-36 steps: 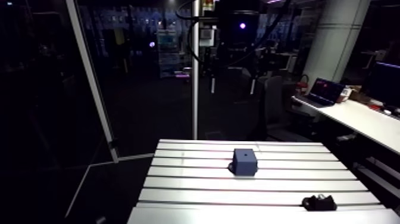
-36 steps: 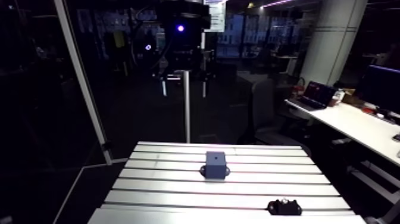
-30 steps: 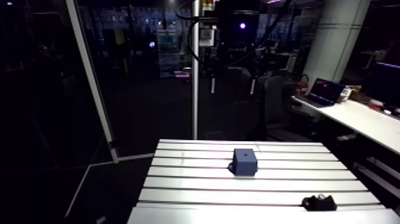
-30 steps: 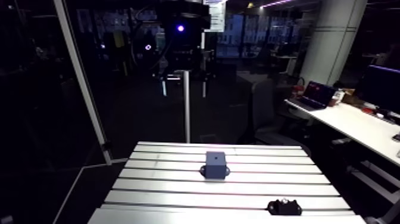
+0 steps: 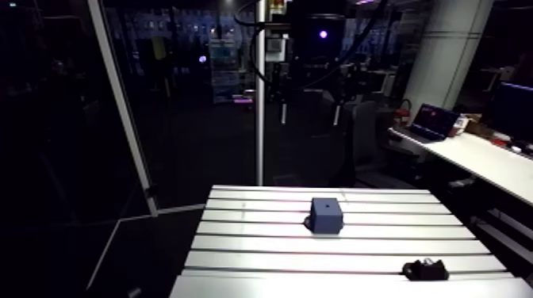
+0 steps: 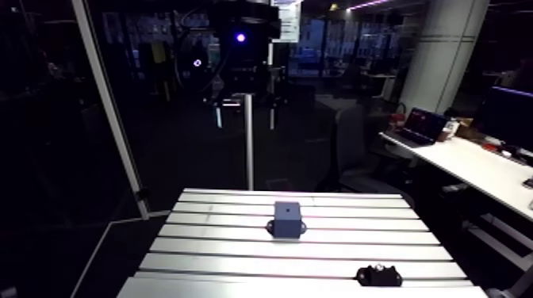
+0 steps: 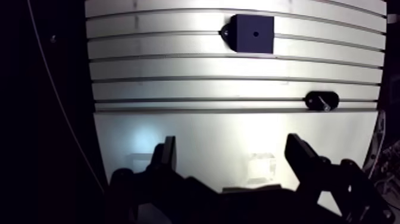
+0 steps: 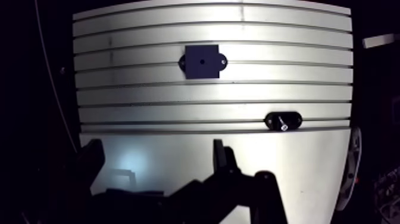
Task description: Pick up the M10 bolt and insert it into the hole until fully seated.
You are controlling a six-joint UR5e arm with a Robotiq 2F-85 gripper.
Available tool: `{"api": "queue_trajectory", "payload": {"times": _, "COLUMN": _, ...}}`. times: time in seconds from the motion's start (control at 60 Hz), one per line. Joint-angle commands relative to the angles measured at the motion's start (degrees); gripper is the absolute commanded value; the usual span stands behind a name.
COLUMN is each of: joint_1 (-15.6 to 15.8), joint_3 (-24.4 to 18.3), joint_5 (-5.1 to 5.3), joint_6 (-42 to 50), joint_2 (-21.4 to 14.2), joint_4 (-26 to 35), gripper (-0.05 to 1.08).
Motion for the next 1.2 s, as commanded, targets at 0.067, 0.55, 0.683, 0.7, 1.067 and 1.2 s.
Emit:
{"api": "queue_trajectory", "payload": {"times": 0.067, "joint_1": -1.2, "joint_3": 2.8, "joint_5": -1.07, "joint_6": -1.0, "joint_2": 0.4, "joint_4": 2.6, "gripper": 0.01}}
{"api": "queue_trajectory", "payload": {"times": 0.55, "joint_1": -0.7, "joint_3": 3.6, "joint_5": -5.04, "joint_6": -2.4, "joint_2": 0.5, "joint_4": 8.0, "gripper": 0.01}}
{"api": "queue_trajectory", "payload": {"times": 0.683, "joint_1": -0.7, "joint_3": 4.1, "joint_5": -6.72, "joint_6": -2.7, "joint_2": 0.3, "joint_4": 7.5, "gripper": 0.01}}
{"api": "queue_trajectory", "payload": {"times": 0.7, "joint_1": -0.7, "joint_3": 4.1, "joint_5": -6.72, "joint_6": -2.7, "joint_2": 0.3, "joint_4": 7.5, "gripper": 0.01}}
{"api": "queue_trajectory", "payload": {"times": 1.067, "joint_1": -1.8, "joint_3": 8.3, "joint_5": -8.37, "joint_6": -7.4, "joint_2": 0.2, "joint_4": 3.2, "gripper": 0.01}}
{"api": "queue_trajectory", "payload": {"times": 1.2, "joint_1": -4.4, "joint_3": 11.2, "joint_5": -8.37, "joint_6": -10.5, "joint_2": 0.1, "joint_4": -2.5, "gripper": 0.01}}
